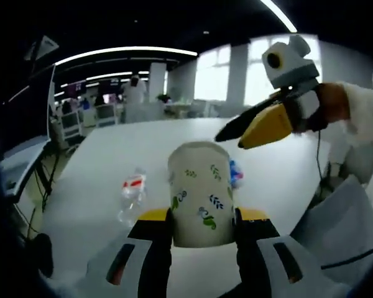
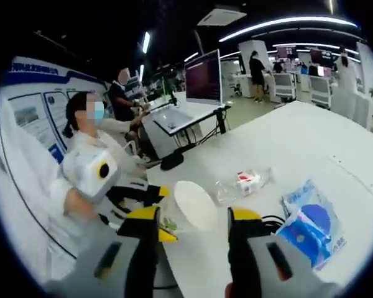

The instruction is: Arrange the tabletop items into an orderly group along one side of the table until the central work area is clear of visible clutter.

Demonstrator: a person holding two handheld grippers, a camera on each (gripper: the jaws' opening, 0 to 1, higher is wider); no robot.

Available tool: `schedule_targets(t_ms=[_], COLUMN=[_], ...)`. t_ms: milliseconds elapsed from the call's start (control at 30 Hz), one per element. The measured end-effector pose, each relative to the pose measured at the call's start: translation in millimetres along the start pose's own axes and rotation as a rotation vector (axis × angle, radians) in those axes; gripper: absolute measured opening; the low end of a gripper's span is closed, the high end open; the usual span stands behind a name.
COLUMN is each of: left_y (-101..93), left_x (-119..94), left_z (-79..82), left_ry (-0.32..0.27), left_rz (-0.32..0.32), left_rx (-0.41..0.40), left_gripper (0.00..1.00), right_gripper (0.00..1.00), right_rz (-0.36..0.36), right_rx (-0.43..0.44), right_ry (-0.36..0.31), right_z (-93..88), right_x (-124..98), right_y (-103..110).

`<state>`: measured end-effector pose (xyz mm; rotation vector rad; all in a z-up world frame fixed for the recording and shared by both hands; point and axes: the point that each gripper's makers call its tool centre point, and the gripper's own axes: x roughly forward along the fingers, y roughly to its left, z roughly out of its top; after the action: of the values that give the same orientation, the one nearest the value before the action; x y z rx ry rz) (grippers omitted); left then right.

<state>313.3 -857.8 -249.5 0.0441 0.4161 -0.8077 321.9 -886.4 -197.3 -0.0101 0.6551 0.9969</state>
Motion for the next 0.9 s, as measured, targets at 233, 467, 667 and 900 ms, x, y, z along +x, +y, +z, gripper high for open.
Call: schedule_targets(t_ms=[233,467,667,900], left_y=[-6.9,-5.3,-4.8,-3.1], left_x=[-0.6,-0.5,-0.5,1.0], left_z=[1.5,-4.7,-7.7,-15.5], left_ry=[-0.004,0.032,0.052,0.102], left_rz=[-0.014,-0.002,0.009,0.038], left_rx=[0.062,0.058,0.064,0.084], left_gripper=[0.36,0.35,0.36,0.34], right_gripper=[0.26,0.11,0.01,0.0], right_rz=[0.051,0.113,0.182,0.153], right_rx=[-0.004,-0.025,-0.105,-0.062], right_ry=[0.033,0.062,0.083,0.157], right_z=[-5.5,-10.3,-10.2,-15.3], right_x=[7.2,11.8,12.5,24.3], right_y=[8.7,21.9,37.7,40.2])
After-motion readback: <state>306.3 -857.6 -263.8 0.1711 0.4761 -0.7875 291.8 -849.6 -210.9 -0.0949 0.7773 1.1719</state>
